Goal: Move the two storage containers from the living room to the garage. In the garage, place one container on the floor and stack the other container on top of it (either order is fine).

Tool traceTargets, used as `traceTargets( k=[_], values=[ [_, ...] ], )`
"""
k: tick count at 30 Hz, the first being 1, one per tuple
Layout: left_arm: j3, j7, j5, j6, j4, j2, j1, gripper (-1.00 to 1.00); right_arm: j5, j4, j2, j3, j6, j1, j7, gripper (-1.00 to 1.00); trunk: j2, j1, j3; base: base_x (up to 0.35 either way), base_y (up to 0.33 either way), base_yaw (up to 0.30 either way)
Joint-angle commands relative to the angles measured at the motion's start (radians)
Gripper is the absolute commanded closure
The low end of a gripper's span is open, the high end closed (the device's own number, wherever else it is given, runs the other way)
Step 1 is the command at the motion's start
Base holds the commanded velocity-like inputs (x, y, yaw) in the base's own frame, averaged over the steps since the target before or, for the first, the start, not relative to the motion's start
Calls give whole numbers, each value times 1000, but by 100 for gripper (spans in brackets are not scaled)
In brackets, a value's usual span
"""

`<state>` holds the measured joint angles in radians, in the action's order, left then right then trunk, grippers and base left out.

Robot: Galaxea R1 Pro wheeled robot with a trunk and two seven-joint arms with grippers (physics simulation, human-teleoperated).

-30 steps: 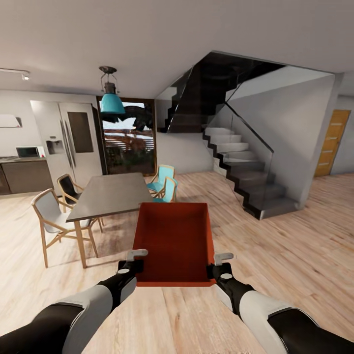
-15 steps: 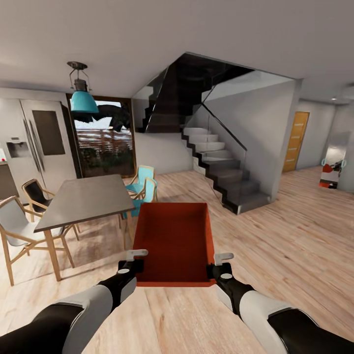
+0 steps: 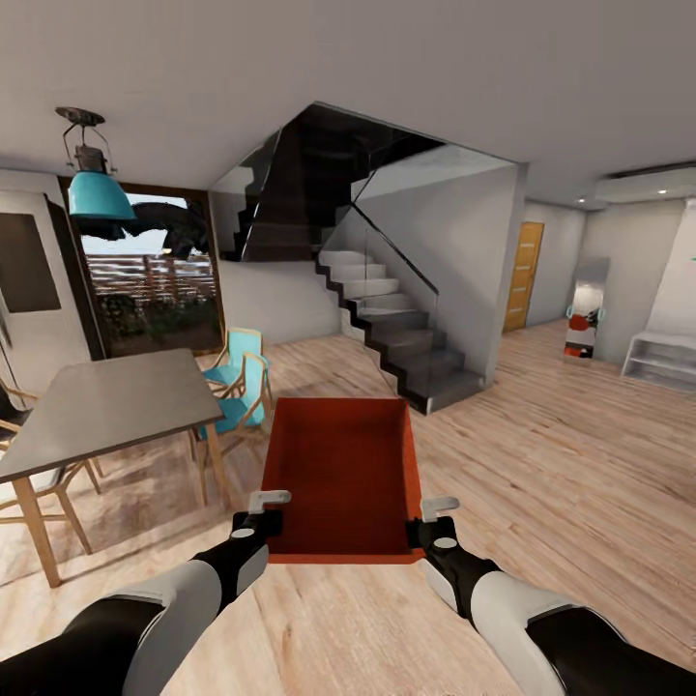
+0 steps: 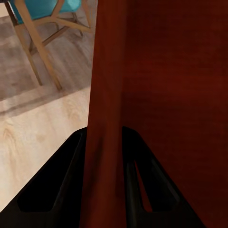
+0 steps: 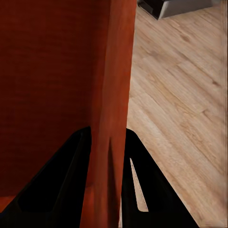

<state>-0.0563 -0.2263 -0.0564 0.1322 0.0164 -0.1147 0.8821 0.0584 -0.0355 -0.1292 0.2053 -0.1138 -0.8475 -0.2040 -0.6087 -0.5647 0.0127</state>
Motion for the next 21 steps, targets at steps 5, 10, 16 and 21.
traceTargets(
  k=[5, 10, 16, 21],
  values=[
    [24, -16, -2, 17, 2, -3, 2, 100, 26, 6, -4, -7, -6, -1, -8, 100, -1, 0, 1, 0, 0, -289],
    [24, -16, -2, 17, 2, -3, 2, 100, 26, 6, -4, -7, -6, -1, -8, 100, -1, 0, 1, 0, 0, -289],
    [24, -16, -2, 17, 2, -3, 2, 100, 26, 6, -4, -7, -6, -1, -8, 100, -1, 0, 1, 0, 0, -289],
    [24, -16, -2, 17, 2, -3, 2, 100, 26, 6, -4, -7, -6, -1, -8, 100, -1, 0, 1, 0, 0, -288]
  ],
)
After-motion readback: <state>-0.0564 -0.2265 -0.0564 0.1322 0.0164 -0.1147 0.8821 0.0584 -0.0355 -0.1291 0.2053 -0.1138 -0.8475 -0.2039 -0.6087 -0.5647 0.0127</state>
